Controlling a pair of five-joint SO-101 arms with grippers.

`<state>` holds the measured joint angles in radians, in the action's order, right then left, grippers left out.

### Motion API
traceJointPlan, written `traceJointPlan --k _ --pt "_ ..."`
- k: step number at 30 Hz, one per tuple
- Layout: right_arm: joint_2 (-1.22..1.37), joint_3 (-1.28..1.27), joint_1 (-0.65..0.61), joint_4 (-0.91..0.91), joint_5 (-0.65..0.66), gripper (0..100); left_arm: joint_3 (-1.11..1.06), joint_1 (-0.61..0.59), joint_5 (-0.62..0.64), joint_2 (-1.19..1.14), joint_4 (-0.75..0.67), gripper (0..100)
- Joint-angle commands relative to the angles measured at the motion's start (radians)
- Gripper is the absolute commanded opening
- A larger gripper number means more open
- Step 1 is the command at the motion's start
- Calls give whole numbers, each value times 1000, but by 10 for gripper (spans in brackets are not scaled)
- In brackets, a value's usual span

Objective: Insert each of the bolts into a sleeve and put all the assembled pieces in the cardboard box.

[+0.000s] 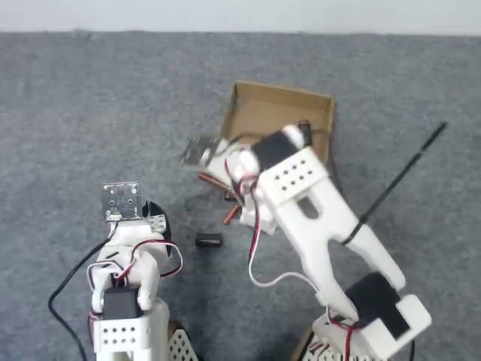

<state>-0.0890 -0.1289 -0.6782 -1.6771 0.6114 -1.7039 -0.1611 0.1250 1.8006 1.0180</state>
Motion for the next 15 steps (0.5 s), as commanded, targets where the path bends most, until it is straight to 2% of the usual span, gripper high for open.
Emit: traceJointPlan --k 1,5,9,15 --pt "-87 -157 -39 162 75 88 18 -2 -9 15 -3 14" --pt "-130 -282 -48 332 112 88 18 -2 -9 15 -3 14" --pt "-133 -338 -47 412 167 90 18 -2 -9 15 -3 14" --pt "-133 -399 -42 561 175 172 18 -2 -9 15 -3 14"
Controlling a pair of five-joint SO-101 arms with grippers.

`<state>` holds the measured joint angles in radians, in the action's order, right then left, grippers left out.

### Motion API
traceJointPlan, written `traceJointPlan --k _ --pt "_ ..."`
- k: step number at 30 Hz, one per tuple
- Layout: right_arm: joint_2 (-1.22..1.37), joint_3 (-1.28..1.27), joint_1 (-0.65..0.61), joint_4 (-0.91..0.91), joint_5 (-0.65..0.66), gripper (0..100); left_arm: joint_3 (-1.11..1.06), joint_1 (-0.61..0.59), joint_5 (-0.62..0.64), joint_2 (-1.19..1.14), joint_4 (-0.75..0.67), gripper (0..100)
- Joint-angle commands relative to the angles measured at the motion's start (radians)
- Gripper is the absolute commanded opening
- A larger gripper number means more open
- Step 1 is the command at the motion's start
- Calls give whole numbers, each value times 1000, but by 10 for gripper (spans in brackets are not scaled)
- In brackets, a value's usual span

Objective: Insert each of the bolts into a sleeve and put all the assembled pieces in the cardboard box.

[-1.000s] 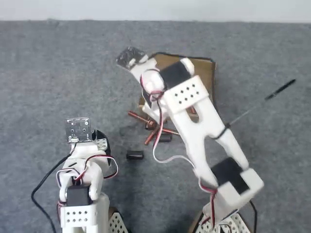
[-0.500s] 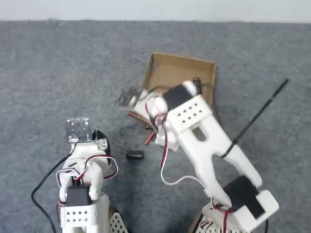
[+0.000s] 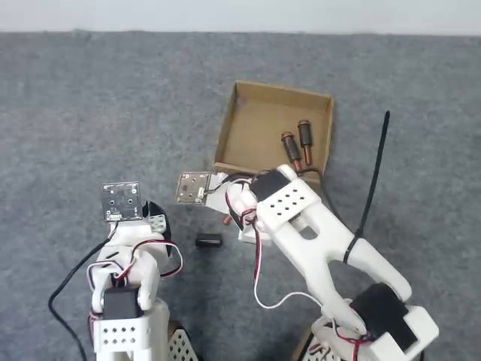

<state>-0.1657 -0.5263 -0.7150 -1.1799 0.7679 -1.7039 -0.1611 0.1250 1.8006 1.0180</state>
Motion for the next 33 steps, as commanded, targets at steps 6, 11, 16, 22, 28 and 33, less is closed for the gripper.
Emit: traceJointPlan --k 6,11,16,22,28,33 --pt "-24 -6 -8 142 26 172 18 0 -9 15 -3 14" --pt "96 5 -4 189 89 165 18 2 -9 15 -3 14" --pt "186 63 4 199 89 156 18 2 -9 15 -20 14" --pt "271 104 54 234 91 155 18 0 -9 15 -21 14" --pt "338 104 53 288 91 73 18 0 -9 15 -21 14" --pt "346 106 54 300 86 14 18 0 -9 15 -21 14"
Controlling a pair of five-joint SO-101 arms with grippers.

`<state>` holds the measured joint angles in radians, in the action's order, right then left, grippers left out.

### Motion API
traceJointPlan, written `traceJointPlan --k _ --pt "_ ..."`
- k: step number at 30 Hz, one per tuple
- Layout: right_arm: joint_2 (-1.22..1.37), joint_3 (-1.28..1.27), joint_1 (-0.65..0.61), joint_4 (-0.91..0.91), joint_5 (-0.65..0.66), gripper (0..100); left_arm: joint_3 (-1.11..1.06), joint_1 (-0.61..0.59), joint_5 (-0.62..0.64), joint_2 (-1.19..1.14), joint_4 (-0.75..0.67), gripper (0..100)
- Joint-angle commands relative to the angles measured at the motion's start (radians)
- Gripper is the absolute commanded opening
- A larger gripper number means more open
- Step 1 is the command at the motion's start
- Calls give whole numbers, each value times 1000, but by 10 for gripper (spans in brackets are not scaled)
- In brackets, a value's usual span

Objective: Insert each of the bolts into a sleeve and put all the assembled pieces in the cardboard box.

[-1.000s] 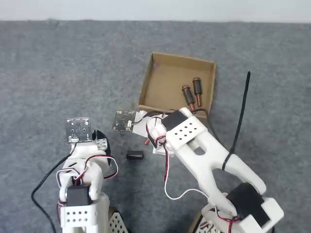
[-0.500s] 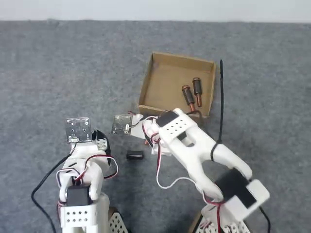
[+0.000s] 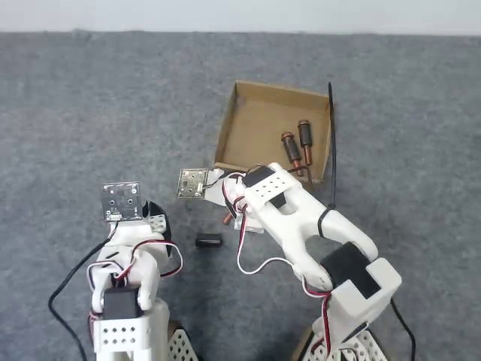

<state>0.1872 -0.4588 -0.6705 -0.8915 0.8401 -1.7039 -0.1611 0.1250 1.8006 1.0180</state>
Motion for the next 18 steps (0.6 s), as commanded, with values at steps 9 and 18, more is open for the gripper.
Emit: traceJointPlan --k 9,18 --pt "-183 38 10 -150 -92 6 18 0 -9 15 -23 14" --pt "-332 32 65 -240 -282 6 18 0 -9 15 -23 14"
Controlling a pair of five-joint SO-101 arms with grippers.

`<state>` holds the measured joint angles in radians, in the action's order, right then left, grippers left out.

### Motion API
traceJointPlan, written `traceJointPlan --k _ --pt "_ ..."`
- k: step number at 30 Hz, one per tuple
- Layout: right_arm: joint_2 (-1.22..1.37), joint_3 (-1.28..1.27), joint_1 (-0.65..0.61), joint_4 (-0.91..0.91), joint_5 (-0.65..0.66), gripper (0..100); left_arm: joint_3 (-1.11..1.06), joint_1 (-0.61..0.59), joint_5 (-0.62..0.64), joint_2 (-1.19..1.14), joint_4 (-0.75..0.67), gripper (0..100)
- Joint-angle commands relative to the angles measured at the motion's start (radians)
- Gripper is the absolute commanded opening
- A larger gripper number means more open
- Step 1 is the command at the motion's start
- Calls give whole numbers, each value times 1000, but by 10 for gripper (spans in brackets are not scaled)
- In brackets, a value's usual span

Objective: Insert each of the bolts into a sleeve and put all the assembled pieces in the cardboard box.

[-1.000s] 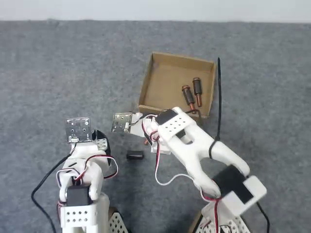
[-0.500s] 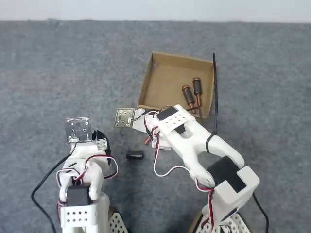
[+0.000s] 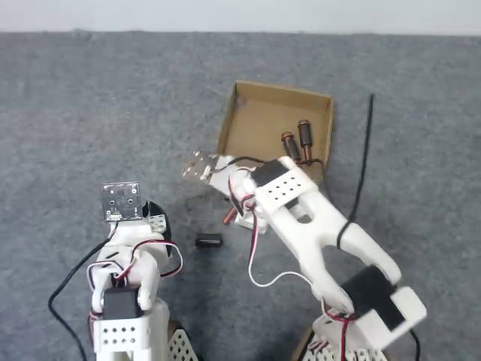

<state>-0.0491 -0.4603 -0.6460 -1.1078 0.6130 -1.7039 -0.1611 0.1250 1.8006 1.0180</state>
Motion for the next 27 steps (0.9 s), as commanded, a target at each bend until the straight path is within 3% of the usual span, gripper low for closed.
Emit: traceJointPlan --k 1,16,27 --pt "-108 34 51 -31 -80 6 18 0 -9 15 -23 14" --pt "-262 -95 320 -51 -491 6 18 0 -9 15 -25 14" --pt "-341 -304 651 33 -517 6 18 3 -3 15 -20 14"
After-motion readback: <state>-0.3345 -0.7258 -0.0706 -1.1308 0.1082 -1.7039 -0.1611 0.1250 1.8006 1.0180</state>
